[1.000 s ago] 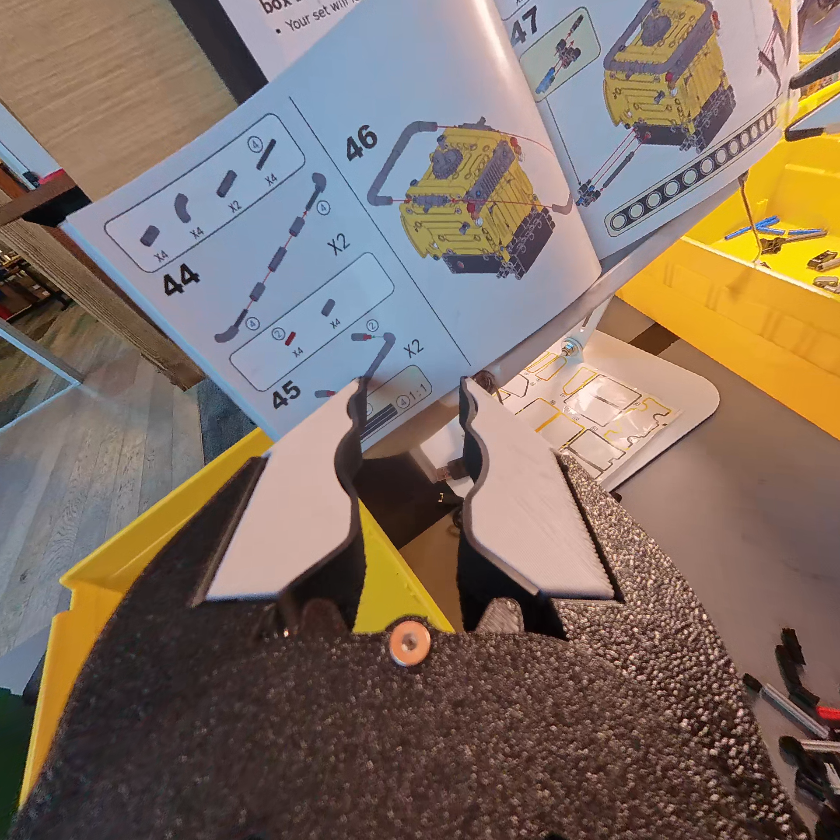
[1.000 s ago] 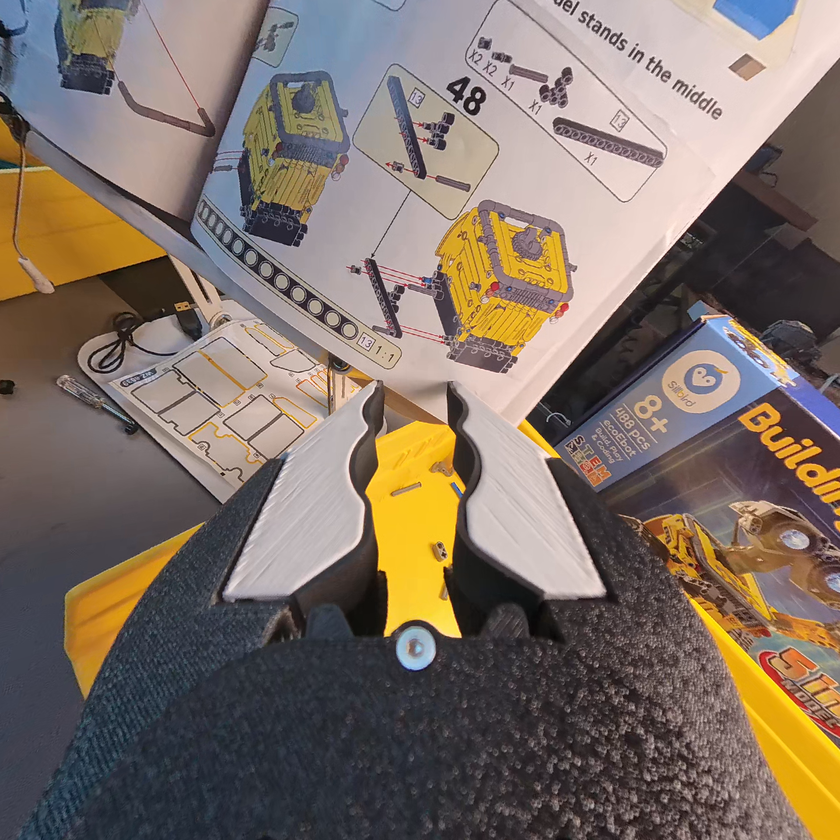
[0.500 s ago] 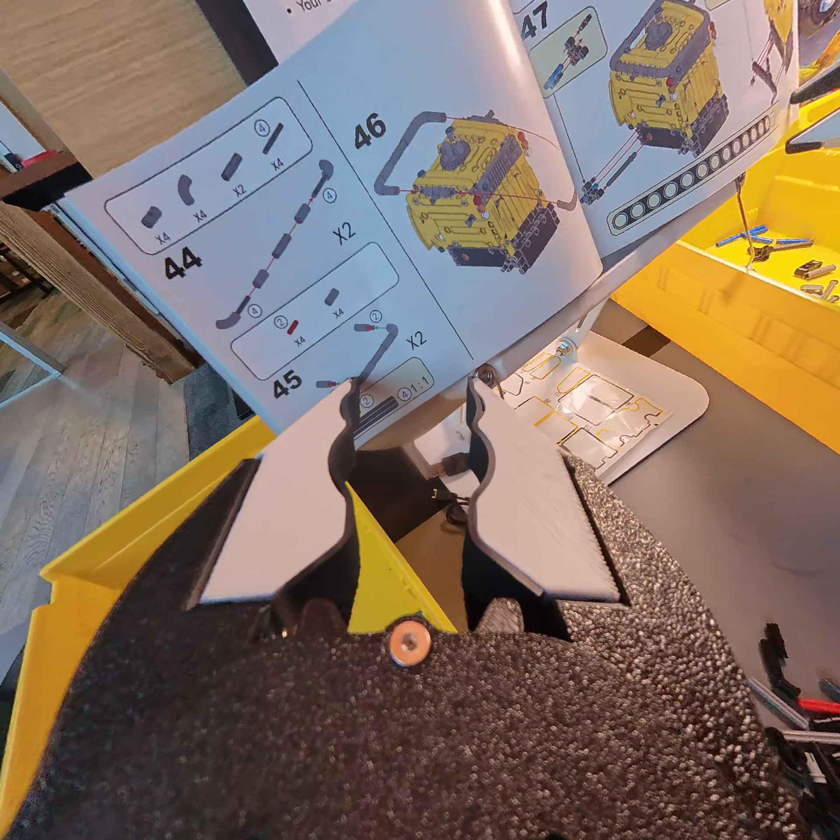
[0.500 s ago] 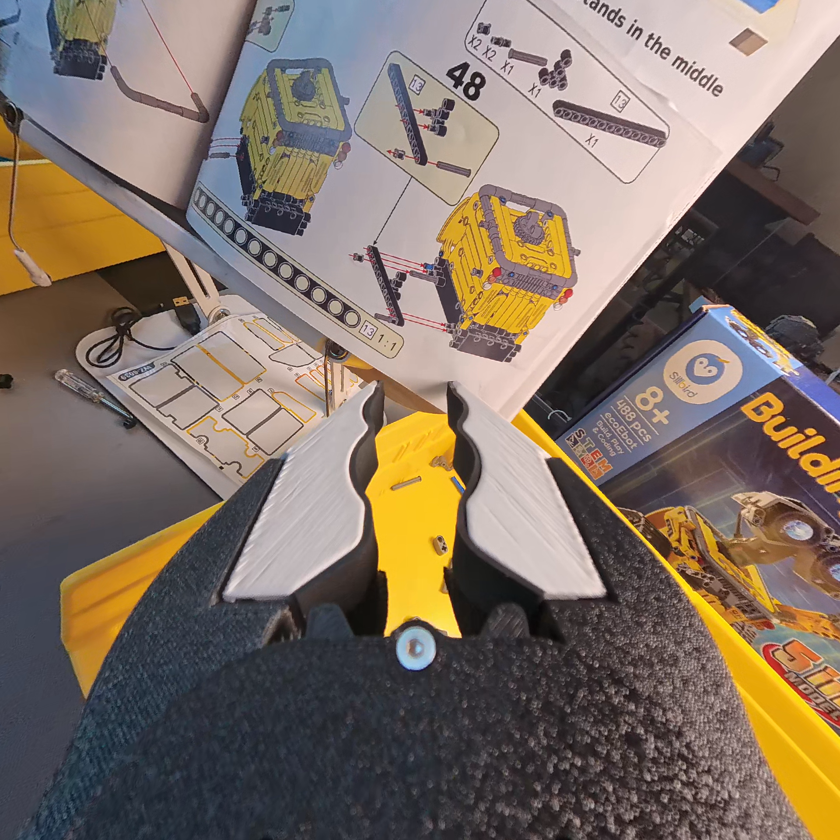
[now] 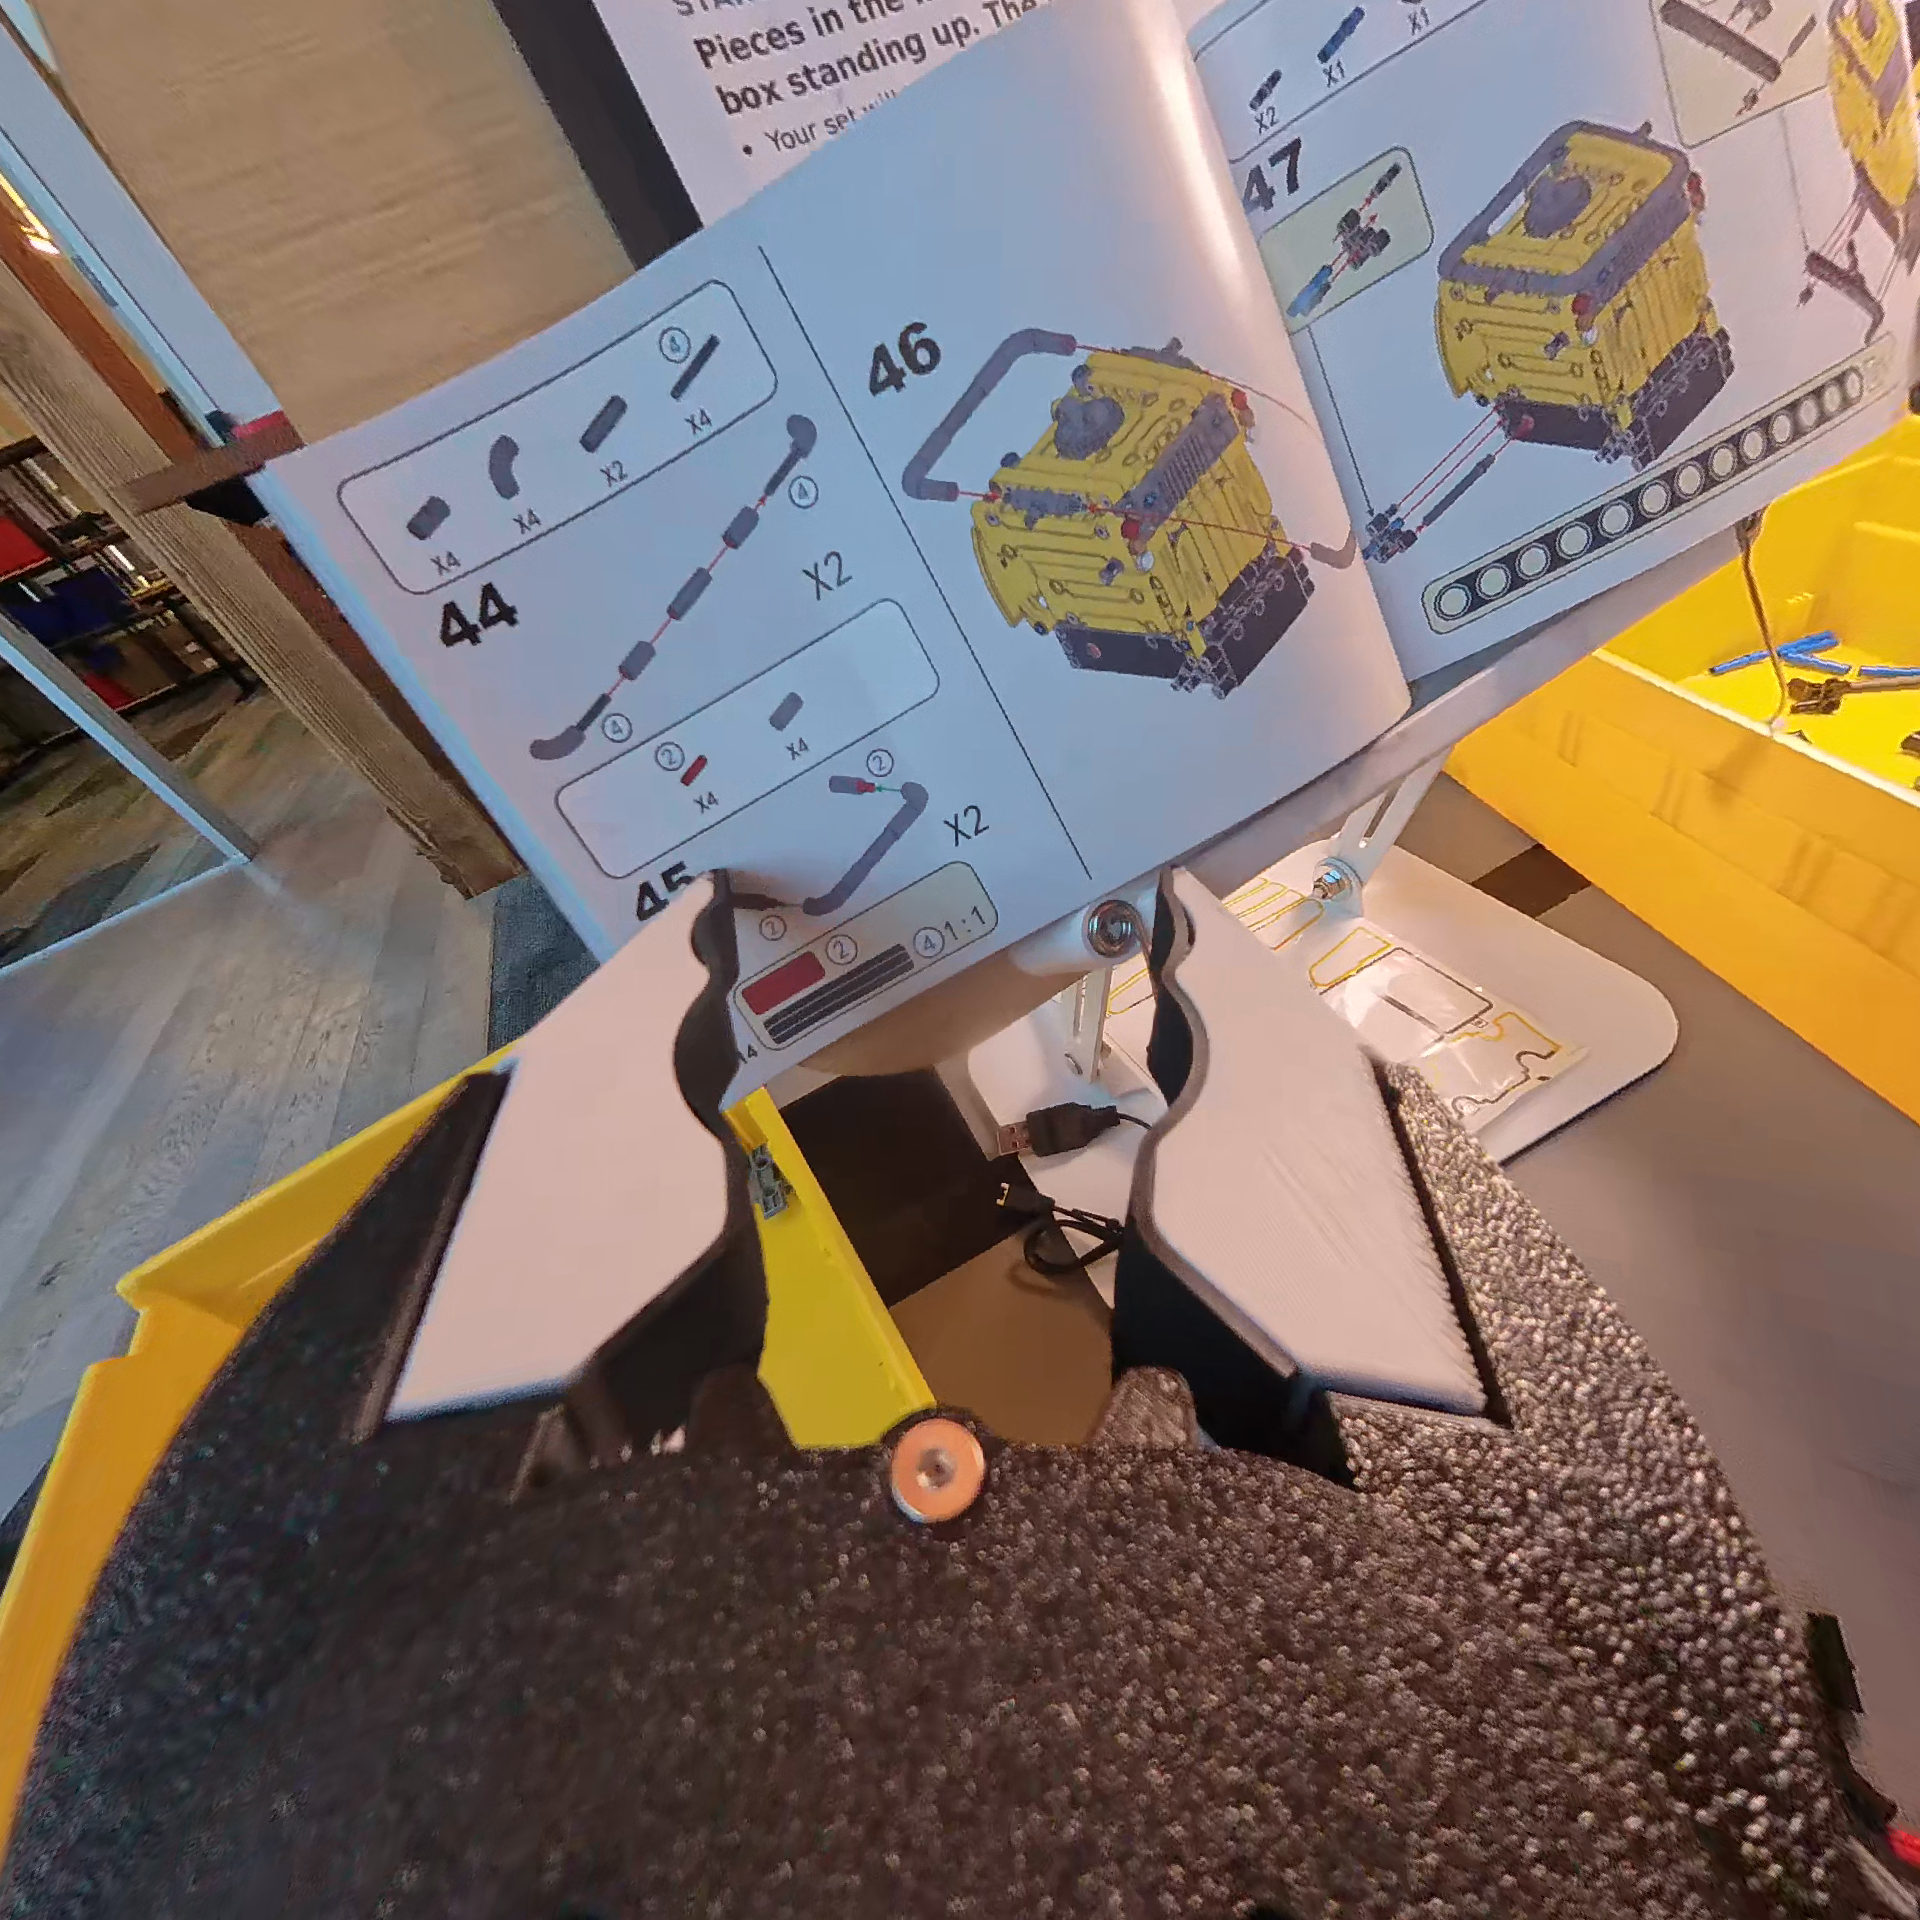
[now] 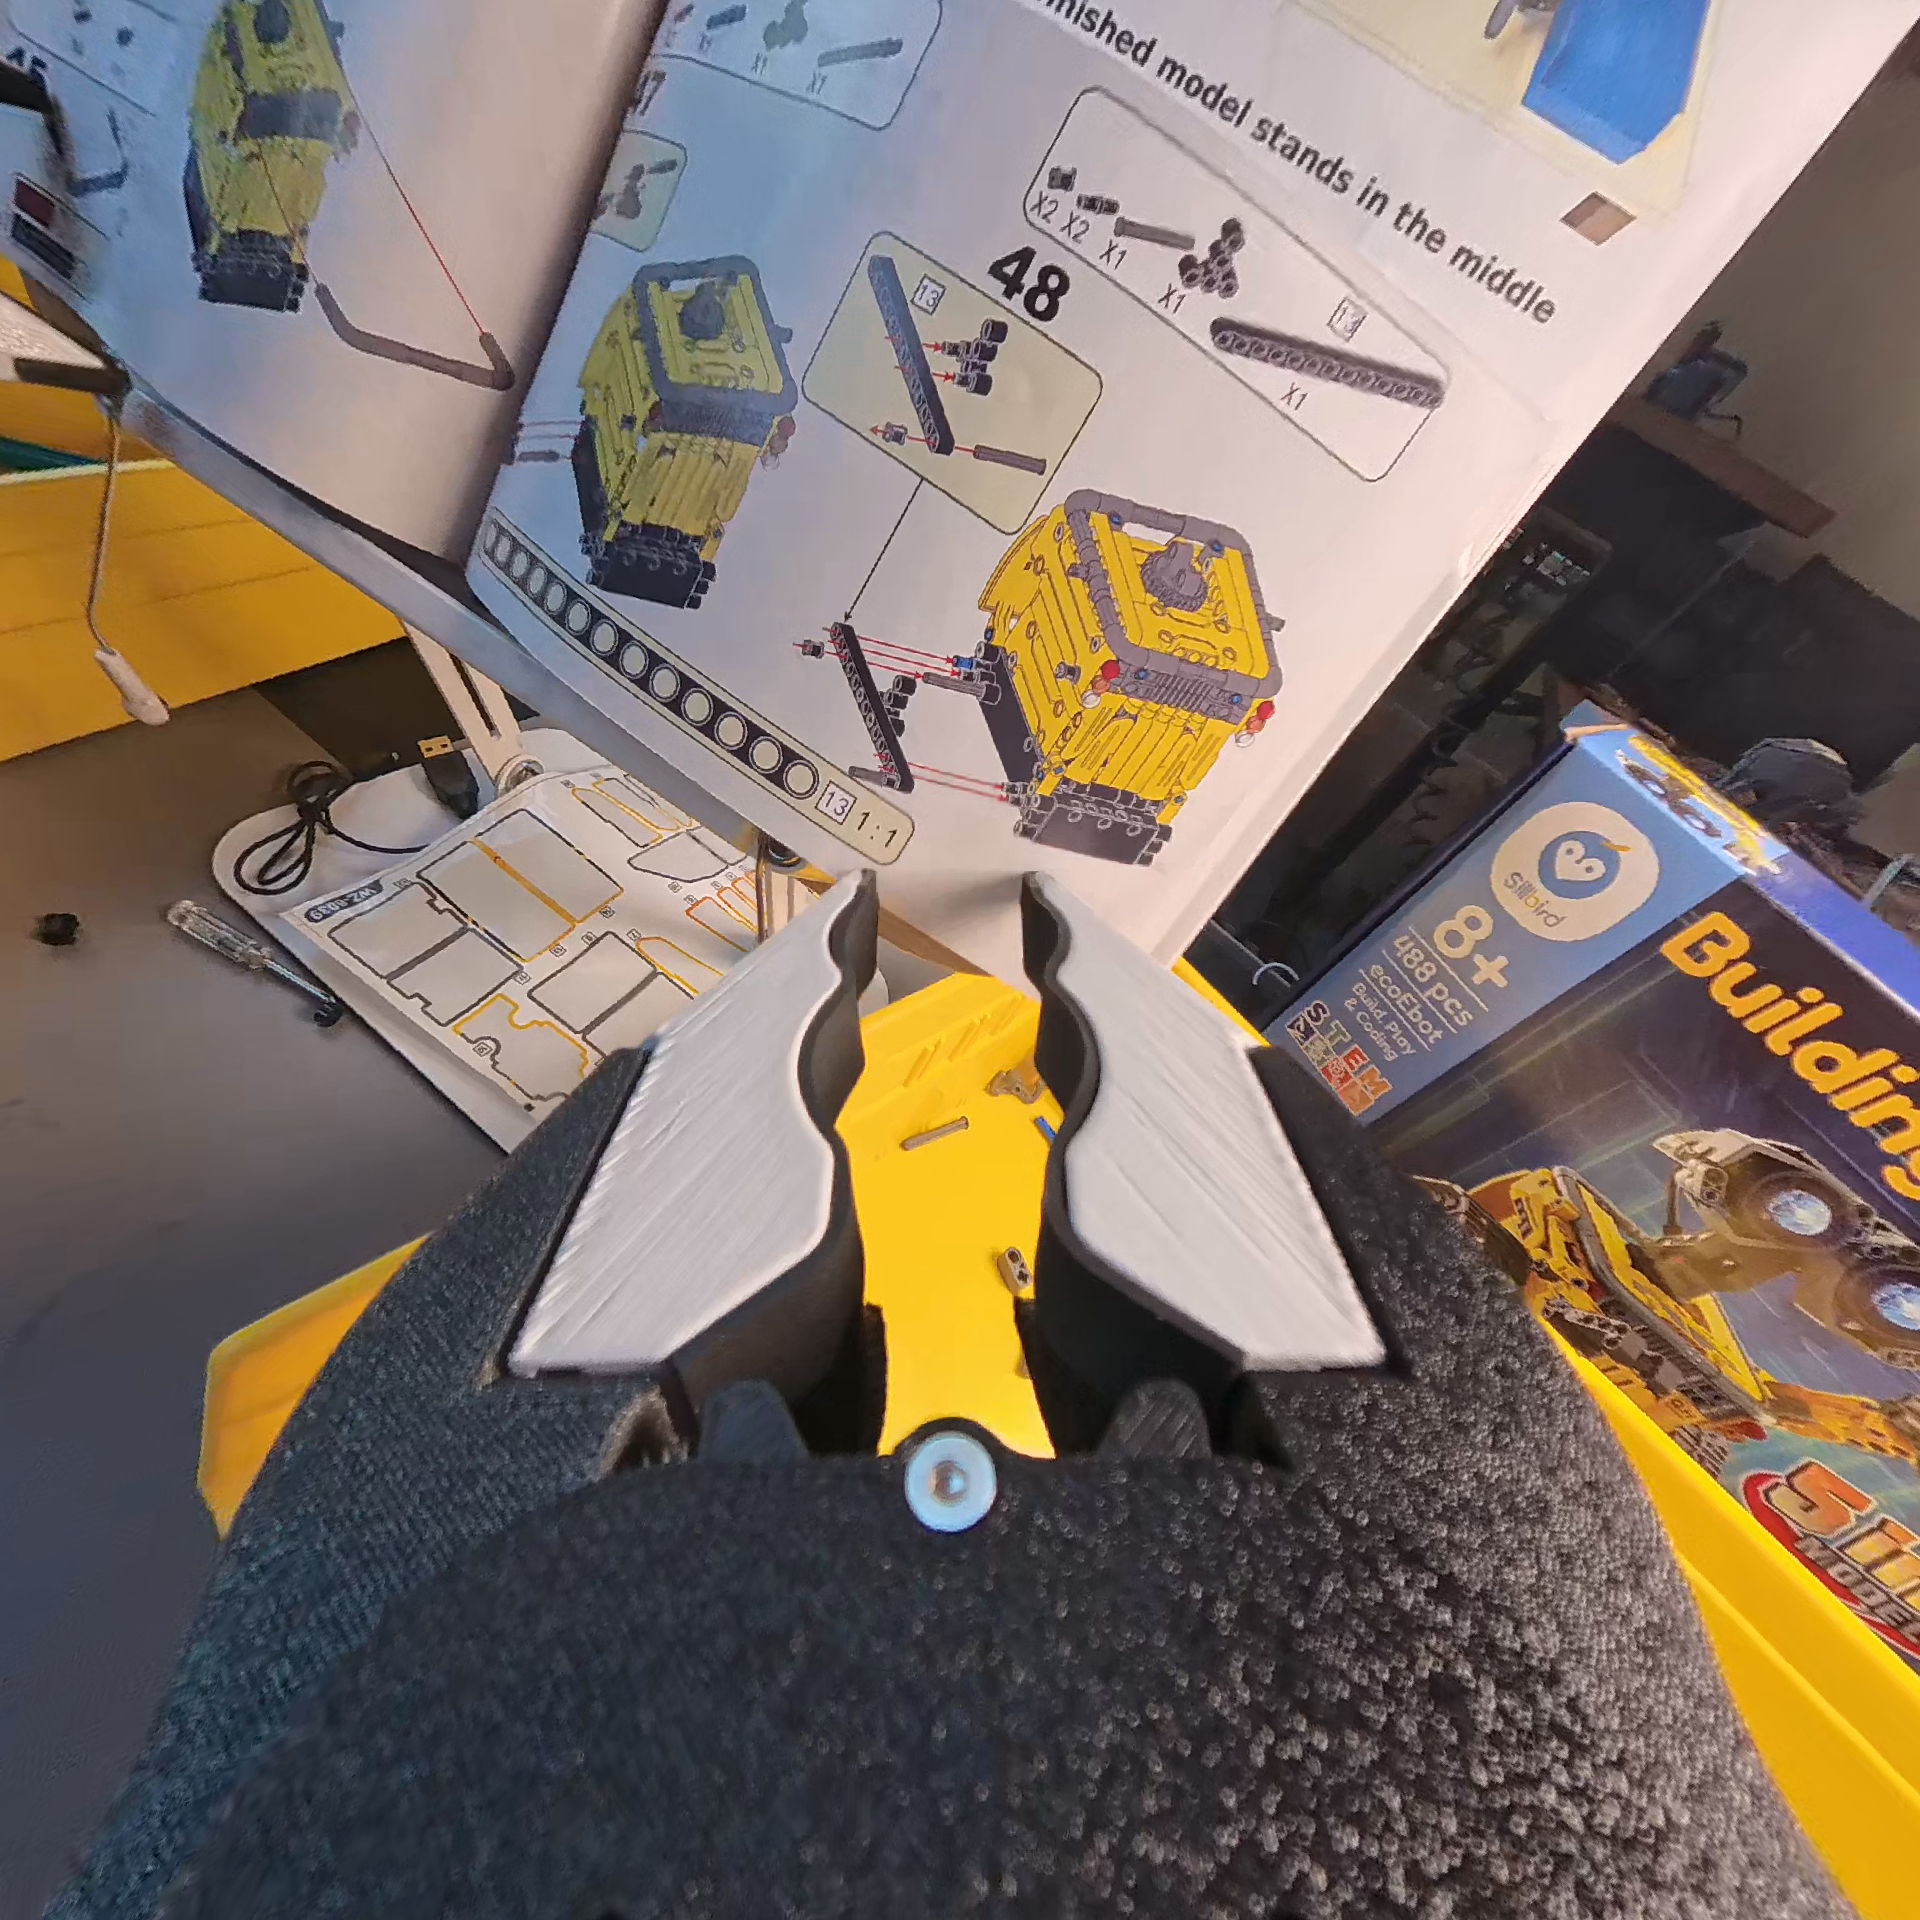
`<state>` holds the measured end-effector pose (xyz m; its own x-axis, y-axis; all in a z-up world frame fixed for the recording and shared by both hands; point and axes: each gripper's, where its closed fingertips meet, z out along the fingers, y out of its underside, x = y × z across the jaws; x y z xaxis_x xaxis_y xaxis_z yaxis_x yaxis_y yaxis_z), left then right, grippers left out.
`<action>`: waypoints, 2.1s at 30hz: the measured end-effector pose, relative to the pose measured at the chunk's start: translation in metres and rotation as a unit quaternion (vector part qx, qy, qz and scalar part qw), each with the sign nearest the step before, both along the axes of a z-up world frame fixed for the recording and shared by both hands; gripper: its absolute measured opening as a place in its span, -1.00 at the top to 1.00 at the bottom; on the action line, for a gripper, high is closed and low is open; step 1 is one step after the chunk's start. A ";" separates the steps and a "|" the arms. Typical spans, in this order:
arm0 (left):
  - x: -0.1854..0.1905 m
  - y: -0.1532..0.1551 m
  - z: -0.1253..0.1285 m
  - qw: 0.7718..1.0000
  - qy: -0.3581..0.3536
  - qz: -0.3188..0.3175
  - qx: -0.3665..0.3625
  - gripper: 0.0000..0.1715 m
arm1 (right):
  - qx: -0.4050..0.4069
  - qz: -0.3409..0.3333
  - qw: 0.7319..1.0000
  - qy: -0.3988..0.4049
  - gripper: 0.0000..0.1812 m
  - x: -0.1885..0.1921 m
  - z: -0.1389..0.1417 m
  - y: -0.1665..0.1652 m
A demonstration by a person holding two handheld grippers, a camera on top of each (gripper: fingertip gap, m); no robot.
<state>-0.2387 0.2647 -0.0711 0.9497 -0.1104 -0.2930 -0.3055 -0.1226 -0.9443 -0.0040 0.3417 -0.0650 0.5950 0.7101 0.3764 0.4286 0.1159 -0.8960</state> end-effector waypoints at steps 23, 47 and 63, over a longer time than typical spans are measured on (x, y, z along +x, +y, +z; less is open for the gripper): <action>-0.010 -0.002 0.000 1.000 -0.011 0.014 0.009 0.22 | 0.046 0.070 0.993 -0.088 0.72 -0.108 0.010 -0.025; 0.013 -0.018 0.013 0.999 -0.004 -0.006 0.040 0.29 | 0.054 0.188 0.981 -0.011 0.86 -0.144 0.037 -0.068; 0.020 -0.026 0.000 0.999 -0.037 -0.024 0.031 0.29 | 0.037 0.180 0.982 -0.037 0.99 -0.158 0.025 -0.057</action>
<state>-0.2187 0.2387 -0.0706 0.9631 -0.1396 -0.2301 -0.2391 -0.0510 -0.9697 -0.1618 0.2847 -0.0404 0.2795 0.8388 0.4672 0.4106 0.3354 -0.8479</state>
